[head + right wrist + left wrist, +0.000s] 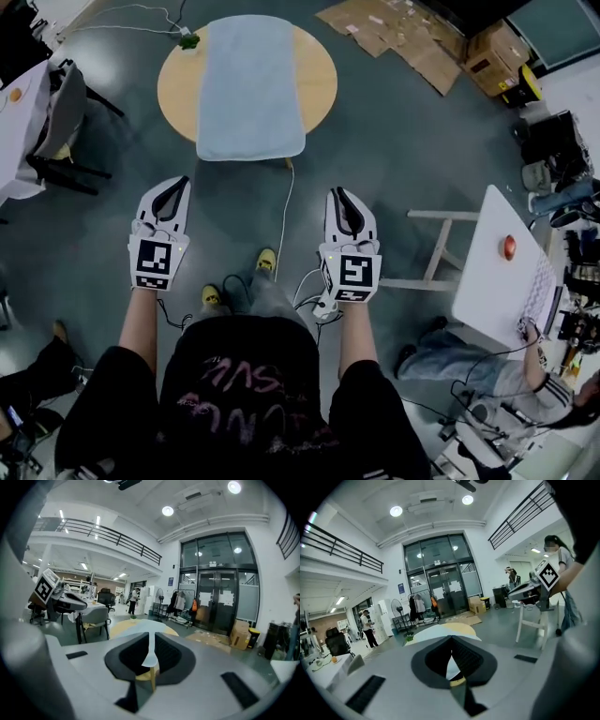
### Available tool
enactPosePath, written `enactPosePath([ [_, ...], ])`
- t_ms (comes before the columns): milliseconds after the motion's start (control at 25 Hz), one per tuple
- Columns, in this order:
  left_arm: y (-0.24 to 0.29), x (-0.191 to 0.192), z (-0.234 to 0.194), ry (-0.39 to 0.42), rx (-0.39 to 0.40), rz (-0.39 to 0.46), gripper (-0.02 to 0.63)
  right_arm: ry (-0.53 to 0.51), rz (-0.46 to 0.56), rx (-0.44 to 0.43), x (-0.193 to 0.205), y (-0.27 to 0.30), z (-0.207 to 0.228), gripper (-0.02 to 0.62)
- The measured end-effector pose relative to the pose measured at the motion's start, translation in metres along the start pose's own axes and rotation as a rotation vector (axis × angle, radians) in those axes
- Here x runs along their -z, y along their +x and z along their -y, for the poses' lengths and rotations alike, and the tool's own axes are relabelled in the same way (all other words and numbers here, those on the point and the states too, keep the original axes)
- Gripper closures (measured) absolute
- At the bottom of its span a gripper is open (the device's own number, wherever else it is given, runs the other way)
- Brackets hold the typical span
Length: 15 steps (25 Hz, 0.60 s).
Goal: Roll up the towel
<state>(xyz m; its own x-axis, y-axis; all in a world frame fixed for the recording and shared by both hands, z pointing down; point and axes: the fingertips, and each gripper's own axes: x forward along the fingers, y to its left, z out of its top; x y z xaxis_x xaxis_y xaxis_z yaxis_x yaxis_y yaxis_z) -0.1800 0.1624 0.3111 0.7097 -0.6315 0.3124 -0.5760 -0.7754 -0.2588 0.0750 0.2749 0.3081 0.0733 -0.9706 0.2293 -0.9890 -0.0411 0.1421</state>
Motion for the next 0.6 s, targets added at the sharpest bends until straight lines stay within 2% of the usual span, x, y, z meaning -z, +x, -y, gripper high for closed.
enactPosePath([
  [160,0.033,0.011,0.014,0.01,-0.031,-0.058,0.598,-0.016,-0.037,-0.076,0.026,0.033,0.018,0.538],
  [440,0.072,0.055,0.027,0.087,-0.055,-0.172,0.501,-0.107,-0.066,-0.184,0.065,0.077,0.012,0.471],
  [600,0.092,0.087,0.025,0.145,-0.095,-0.197,0.453,-0.202,-0.061,-0.216,0.094,0.101,0.001,0.43],
])
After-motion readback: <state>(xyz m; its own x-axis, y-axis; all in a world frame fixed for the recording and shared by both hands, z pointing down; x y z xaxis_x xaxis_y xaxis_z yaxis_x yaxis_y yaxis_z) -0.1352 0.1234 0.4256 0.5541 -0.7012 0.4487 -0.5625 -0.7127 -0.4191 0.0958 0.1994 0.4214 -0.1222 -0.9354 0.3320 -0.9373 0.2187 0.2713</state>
